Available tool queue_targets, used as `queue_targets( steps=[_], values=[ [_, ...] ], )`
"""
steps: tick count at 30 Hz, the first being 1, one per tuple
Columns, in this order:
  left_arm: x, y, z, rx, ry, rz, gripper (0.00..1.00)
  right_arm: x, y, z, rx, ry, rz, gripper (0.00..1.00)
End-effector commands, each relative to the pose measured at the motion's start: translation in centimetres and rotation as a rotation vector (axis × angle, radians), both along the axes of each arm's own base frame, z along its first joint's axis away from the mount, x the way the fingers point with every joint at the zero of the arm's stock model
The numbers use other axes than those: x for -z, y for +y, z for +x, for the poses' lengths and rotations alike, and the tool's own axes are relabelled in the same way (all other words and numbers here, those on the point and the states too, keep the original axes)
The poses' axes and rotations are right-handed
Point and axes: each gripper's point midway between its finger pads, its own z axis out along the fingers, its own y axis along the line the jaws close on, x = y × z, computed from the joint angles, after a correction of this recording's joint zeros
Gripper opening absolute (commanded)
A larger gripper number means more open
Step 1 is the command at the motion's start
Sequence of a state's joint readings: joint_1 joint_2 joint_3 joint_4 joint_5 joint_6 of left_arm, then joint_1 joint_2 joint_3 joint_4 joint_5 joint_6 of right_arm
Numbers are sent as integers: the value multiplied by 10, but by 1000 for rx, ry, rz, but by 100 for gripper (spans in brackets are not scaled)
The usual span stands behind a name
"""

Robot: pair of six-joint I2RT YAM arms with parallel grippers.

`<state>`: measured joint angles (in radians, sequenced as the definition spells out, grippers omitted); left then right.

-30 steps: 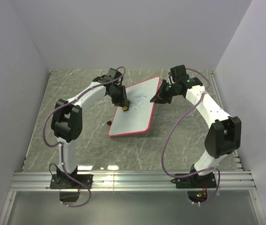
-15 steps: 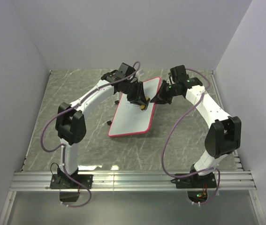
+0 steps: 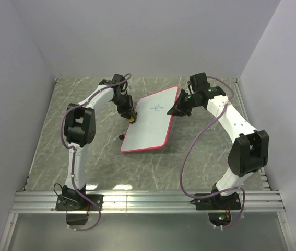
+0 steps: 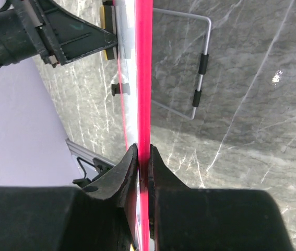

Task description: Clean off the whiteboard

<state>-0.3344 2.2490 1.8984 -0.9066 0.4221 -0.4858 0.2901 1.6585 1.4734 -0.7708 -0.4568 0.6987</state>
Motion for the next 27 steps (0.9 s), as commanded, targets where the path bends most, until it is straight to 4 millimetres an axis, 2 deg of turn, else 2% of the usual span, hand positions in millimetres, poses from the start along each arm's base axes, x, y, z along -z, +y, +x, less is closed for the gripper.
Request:
queue_targets(
  steps=[1, 4, 8, 10, 13, 16, 17, 20, 22, 25, 27],
  values=[
    [40, -13, -45, 114, 129, 106, 0, -13, -3, -6, -43, -74, -45, 0],
    [20, -25, -40, 119, 92, 60, 0, -12, -3, -4, -41, -73, -43, 0],
    [-21, -52, -43, 132, 17, -35, 0, -11, -1, -2, -46, -70, -45, 0],
    [-34, -68, -51, 145, 8, -69, 0, -10, -1, -1, -48, -65, -48, 0],
    [-56, -103, -77, 208, -15, -109, 0, -12, 1, 3, -51, -67, -47, 0],
    [-79, -124, -91, 226, -30, -160, 0, -11, 2, 5, -54, -61, -52, 0],
    [-94, -135, -98, 246, -46, -196, 0, -13, 2, 7, -54, -68, -51, 0],
    [-127, -152, -105, 252, -82, -269, 0, -12, 2, 10, -57, -62, -55, 0],
    [-139, -154, -104, 233, -99, -297, 0, -11, 2, 11, -58, -61, -57, 0],
    [-138, -146, -100, 216, -126, -275, 0, -10, 2, 10, -62, -57, -60, 0],
    [-116, -134, -101, 199, -91, -235, 0, -10, 2, 10, -67, -56, -64, 0]
  ],
)
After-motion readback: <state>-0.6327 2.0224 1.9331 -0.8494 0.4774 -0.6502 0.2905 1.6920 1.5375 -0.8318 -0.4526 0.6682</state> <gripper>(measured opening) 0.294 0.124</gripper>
